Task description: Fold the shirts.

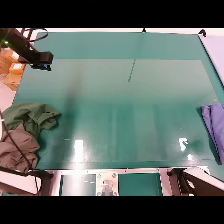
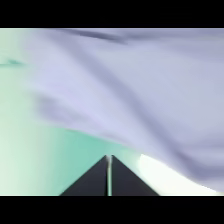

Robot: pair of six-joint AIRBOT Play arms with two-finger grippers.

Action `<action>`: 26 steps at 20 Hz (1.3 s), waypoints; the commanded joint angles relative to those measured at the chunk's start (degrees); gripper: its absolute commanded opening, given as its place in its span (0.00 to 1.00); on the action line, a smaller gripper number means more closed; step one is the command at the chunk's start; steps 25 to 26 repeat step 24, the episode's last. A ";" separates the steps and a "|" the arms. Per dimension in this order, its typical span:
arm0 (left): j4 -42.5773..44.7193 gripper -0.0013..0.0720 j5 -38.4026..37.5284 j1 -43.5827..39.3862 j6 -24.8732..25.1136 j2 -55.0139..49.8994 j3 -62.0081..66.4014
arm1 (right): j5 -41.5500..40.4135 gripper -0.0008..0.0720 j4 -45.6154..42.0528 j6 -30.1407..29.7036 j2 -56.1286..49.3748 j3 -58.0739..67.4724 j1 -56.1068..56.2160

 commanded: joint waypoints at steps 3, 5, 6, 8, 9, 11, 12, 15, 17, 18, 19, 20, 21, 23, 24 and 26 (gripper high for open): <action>-3.52 0.05 7.02 0.04 0.07 15.72 -18.69 | -3.67 0.03 6.43 -2.89 7.06 0.17 28.63; -6.82 0.05 10.82 0.04 -0.31 23.69 -31.47 | -3.93 0.03 2.62 -2.64 9.64 -3.96 41.77; -7.80 0.05 12.72 0.04 -0.35 27.50 -38.12 | -4.79 0.03 -0.04 -1.29 11.23 -7.41 47.56; -8.70 0.05 15.93 0.04 -1.22 33.57 -49.20 | -6.95 0.03 -2.86 0.70 14.91 -16.65 57.99; -8.94 0.05 16.83 0.04 -1.22 35.82 -53.24 | -8.35 0.03 -2.84 1.01 16.50 -21.09 62.05; -8.87 0.05 17.55 0.04 -1.16 38.29 -58.05 | -10.36 0.03 -2.82 2.03 17.79 -25.86 66.86; -8.81 0.05 17.59 0.04 -1.09 38.56 -58.69 | -11.19 0.03 -2.78 2.03 17.77 -26.75 68.41; -8.81 0.05 17.40 0.04 -1.18 38.53 -58.66 | -6.88 0.03 -1.92 2.05 17.79 -27.06 71.08; -8.90 0.05 15.19 0.04 -1.27 38.56 -58.66 | -4.96 0.03 -1.88 2.03 17.77 -27.10 71.54; -8.96 0.05 13.29 0.04 -1.27 38.56 -58.66 | -4.96 0.03 -1.88 2.03 17.77 -27.10 71.54; -9.09 0.05 11.28 0.04 -1.20 38.56 -58.66 | -4.96 0.03 -1.88 2.03 17.77 -27.10 71.54; -9.09 0.05 10.12 0.04 -1.22 38.53 -58.66 | -4.96 0.03 -1.88 2.03 17.77 -27.10 71.54; -9.09 0.05 10.05 0.04 -1.20 38.53 -58.66 | -4.96 0.03 -1.88 2.03 17.77 -27.10 71.54; -9.09 0.05 10.40 0.04 -1.20 38.53 -58.66 | -4.96 0.03 -1.88 2.03 17.77 -27.10 71.54; -9.09 0.05 10.38 0.04 -1.20 38.53 -58.66 | -4.96 0.03 -1.88 2.03 17.77 -27.10 71.54; -9.09 0.05 10.38 0.04 -1.20 38.53 -58.66 | -4.96 0.03 -1.88 2.03 17.77 -27.10 71.54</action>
